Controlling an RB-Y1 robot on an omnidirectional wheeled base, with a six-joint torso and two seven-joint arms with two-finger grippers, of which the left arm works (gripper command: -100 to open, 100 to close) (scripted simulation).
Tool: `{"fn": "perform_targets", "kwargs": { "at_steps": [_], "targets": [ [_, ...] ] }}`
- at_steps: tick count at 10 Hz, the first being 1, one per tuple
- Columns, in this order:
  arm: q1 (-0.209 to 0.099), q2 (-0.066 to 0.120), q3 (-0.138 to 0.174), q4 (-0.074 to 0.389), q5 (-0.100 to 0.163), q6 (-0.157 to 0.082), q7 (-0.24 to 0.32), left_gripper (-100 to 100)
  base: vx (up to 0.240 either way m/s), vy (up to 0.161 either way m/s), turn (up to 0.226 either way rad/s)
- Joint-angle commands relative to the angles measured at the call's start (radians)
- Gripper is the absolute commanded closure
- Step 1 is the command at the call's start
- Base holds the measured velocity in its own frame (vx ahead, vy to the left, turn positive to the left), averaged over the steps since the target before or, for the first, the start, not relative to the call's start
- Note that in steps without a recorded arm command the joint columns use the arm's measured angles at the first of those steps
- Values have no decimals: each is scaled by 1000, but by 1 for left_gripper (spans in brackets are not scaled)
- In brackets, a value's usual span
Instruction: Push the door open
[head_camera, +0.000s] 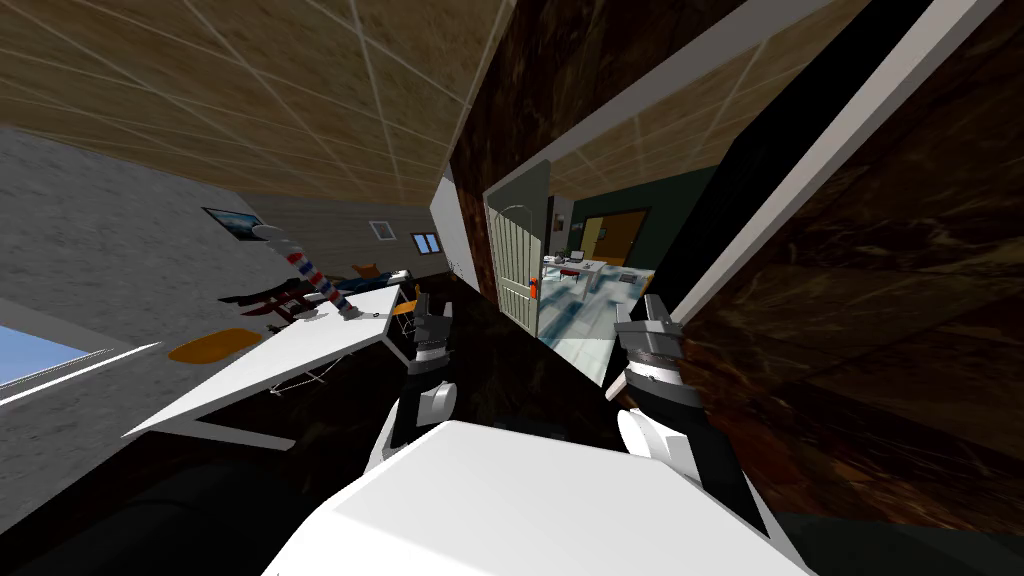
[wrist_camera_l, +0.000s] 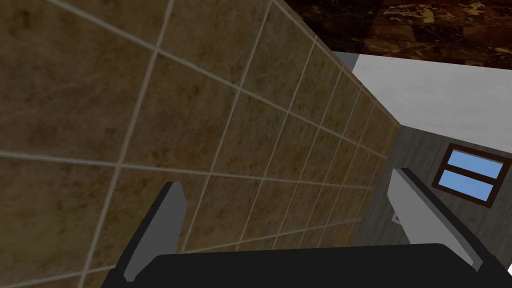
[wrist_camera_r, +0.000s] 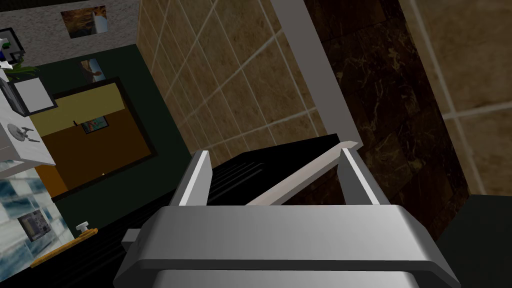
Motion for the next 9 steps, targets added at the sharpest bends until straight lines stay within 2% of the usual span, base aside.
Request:
{"fn": "perform_targets", "kwargs": {
  "at_steps": [1,4,9],
  "targets": [
    [-21,12,-6,35,1,0,1,-100,113,0,-46],
    [-65,33,-18,111,3,-1,4,-100,77,38,-64],
    [-130,58,-35,220,6,-2,7,-100,78,37,-52]
  ]
}}
